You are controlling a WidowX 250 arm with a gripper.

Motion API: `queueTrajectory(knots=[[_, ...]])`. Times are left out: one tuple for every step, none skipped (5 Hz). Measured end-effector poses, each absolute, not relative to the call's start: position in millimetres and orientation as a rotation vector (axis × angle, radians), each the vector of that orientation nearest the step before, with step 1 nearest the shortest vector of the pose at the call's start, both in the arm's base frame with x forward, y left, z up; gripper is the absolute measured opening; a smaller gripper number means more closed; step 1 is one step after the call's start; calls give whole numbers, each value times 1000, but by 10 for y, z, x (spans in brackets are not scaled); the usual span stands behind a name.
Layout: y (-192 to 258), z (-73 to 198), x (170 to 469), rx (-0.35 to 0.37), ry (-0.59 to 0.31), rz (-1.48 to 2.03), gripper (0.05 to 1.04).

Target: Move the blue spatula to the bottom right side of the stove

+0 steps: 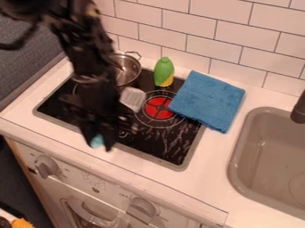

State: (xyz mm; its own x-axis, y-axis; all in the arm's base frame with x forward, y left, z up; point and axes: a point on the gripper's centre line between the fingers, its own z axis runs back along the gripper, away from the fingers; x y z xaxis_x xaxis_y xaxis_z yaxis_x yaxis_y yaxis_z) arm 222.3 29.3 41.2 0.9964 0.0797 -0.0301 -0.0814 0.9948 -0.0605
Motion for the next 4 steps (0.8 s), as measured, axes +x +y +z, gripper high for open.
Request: queueTrajectory(knots=[[88,190,2265,-81,68,115,354],[-36,83,2319,-88,73,87,354],[-123,16,2381,-77,60,8,354],[-156,15,2417,-61,52,-40,424]])
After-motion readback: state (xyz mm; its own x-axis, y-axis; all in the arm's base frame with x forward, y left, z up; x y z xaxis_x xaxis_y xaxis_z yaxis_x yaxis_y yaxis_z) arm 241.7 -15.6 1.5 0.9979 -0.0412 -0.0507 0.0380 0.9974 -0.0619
